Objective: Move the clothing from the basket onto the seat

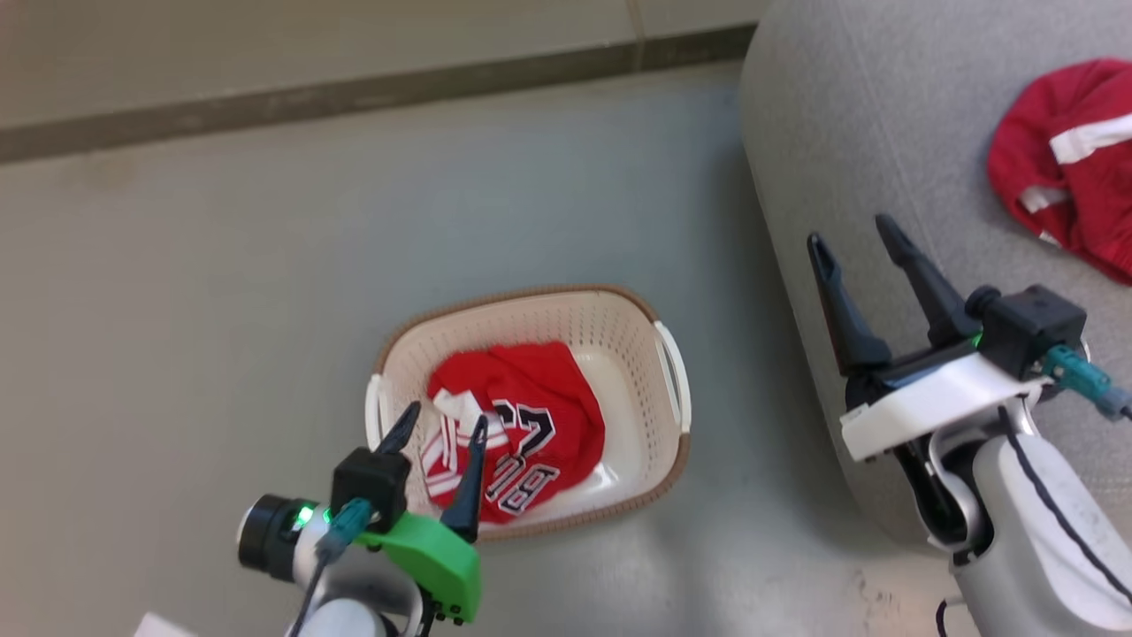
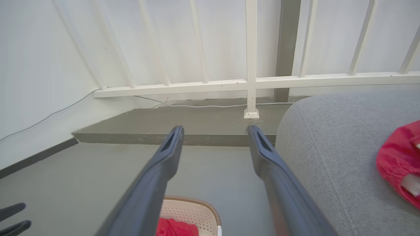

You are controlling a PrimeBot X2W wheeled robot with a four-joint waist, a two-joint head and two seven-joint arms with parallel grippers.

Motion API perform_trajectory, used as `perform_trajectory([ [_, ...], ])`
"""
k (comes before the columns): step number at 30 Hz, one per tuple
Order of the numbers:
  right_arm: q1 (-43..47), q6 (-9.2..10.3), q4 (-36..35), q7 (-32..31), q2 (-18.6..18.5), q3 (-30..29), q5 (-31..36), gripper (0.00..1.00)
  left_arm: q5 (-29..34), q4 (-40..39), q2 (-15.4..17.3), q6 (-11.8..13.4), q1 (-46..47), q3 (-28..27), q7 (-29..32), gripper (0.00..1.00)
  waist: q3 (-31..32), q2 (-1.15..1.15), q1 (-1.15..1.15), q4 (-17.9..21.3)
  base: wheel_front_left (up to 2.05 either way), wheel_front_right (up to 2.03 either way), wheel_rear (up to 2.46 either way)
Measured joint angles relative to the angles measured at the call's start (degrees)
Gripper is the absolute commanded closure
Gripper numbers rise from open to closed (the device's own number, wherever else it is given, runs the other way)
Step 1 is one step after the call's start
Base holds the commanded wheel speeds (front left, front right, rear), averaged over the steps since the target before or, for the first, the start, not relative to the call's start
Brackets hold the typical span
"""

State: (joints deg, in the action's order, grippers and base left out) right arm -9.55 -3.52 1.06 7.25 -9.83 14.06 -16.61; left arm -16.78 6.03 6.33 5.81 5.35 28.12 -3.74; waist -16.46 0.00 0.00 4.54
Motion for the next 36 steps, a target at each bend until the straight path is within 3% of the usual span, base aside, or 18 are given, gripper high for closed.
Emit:
perform_trajectory([
  [12, -3.57, -0.66, -4.86, -1.36, -1.07, 1.31, 0.99, 0.0, 2.38, 9.93, -1.96, -2.11, 8.97, 4.8, 4.12, 0.0, -9.5, 0.0, 0.0, 2.34, 0.0, 0.0, 0.0],
  [20, -5.34, -0.67, -8.03, -2.33, -1.07, 1.14, 0.94, 0.0, 4.27, 18.19, -2.15, -2.22, 16.05, 5.41, 7.66, 0.0, -15.85, 0.0, 0.0, 4.76, 0.0, 0.0, 0.0],
  [36, -9.35, -0.59, -12.67, -0.76, -0.01, -0.91, -0.62, 0.0, 8.75, 31.74, -2.26, -4.88, 34.55, 7.16, 14.82, 0.0, -29.86, 0.0, 0.01, 8.97, 0.0, 0.0, 0.0],
])
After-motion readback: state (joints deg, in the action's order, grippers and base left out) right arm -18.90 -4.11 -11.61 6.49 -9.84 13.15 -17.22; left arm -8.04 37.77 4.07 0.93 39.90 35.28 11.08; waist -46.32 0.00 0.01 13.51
